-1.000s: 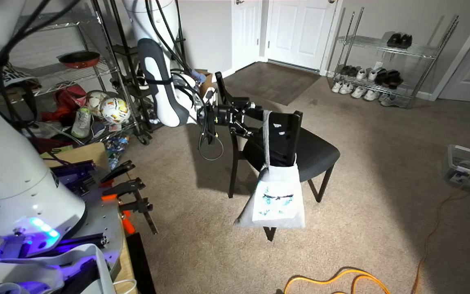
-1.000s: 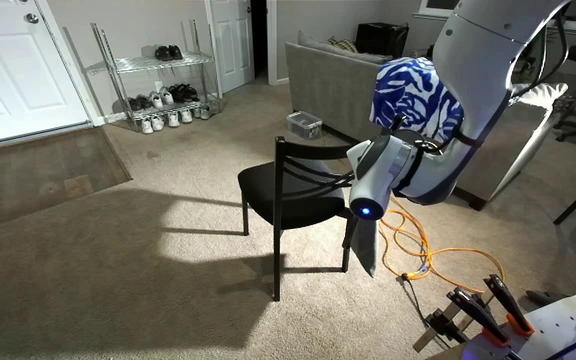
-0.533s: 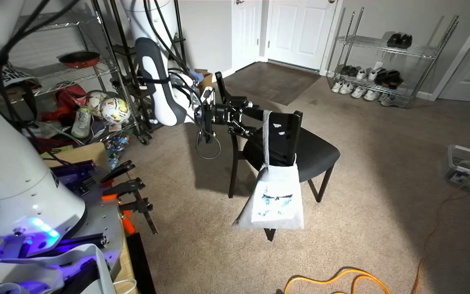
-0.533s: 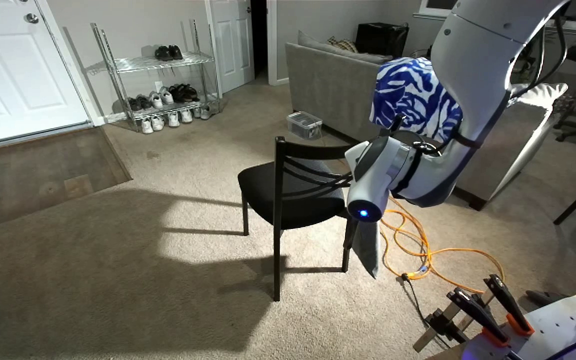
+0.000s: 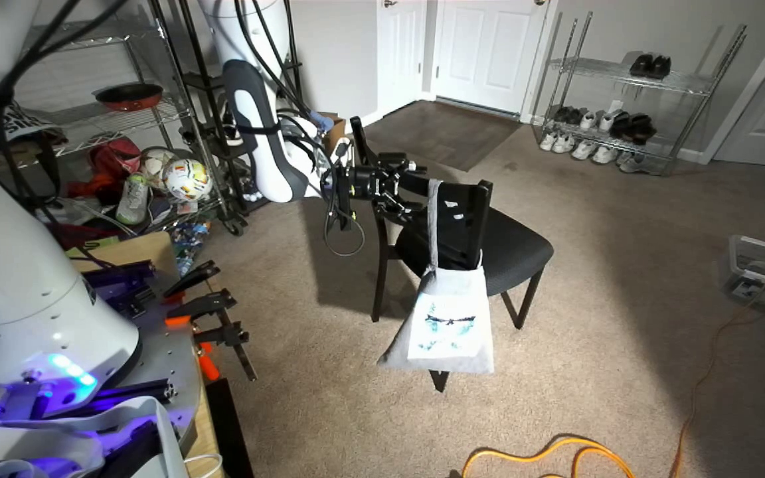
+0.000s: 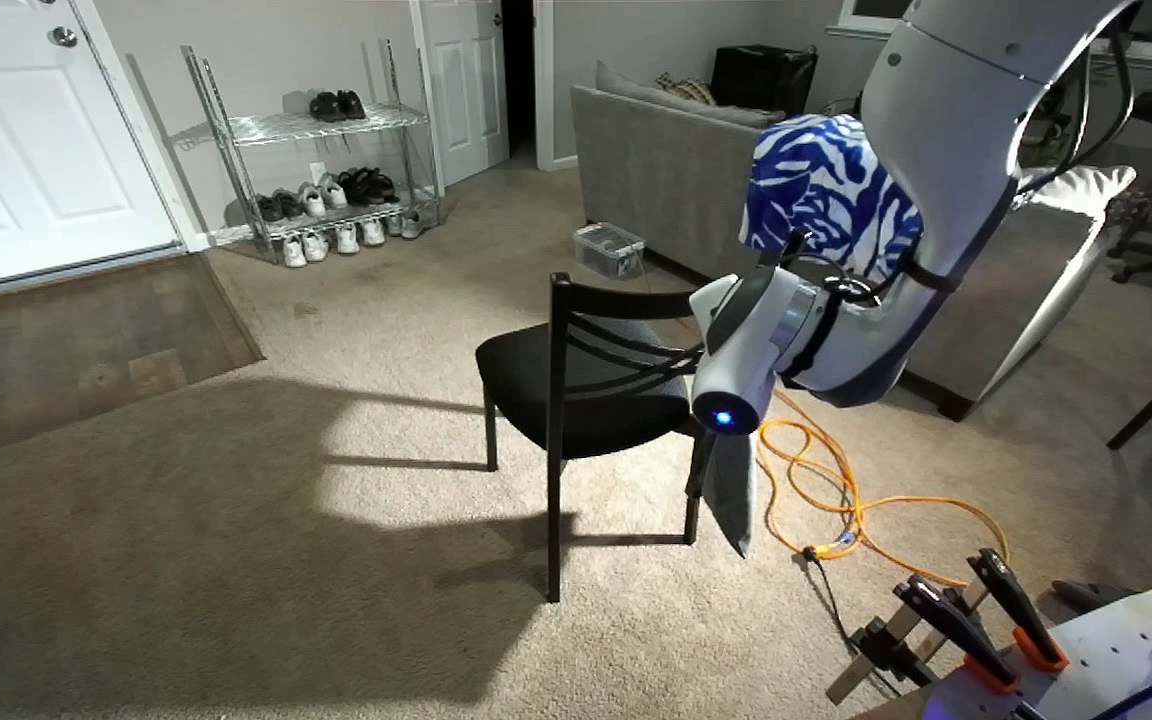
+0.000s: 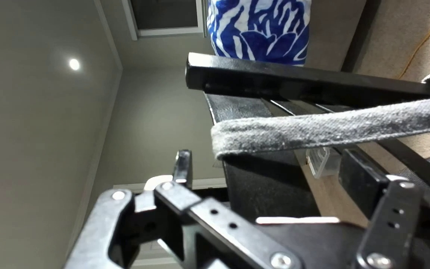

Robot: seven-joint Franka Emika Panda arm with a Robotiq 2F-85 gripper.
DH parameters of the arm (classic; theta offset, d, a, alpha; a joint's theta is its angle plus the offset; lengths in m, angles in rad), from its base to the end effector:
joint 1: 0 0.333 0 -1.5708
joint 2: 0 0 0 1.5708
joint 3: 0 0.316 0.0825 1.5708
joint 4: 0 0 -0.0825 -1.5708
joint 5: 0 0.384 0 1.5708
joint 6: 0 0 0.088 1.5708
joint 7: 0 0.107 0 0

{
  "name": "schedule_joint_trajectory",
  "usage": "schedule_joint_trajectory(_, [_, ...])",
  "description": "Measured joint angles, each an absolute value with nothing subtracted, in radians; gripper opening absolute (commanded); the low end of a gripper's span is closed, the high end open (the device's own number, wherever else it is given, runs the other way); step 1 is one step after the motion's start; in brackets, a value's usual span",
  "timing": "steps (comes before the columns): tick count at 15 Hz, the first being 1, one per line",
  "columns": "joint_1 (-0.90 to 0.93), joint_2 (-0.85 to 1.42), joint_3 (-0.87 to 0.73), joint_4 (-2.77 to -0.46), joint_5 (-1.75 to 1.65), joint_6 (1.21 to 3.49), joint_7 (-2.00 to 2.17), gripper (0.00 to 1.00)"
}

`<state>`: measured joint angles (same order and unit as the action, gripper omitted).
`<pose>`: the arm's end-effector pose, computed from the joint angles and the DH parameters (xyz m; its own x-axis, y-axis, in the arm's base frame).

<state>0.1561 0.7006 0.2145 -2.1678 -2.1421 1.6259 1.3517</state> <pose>0.5207 0.1167 0.0949 0.6324 0.7689 0.0941 -0.0462 -0.0838 0.9954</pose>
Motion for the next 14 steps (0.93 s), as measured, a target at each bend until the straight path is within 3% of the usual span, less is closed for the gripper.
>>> schedule_joint_trajectory(14, [0.117, 0.709, 0.166, -2.135, -2.112, 1.623, 1.352, 1.00])
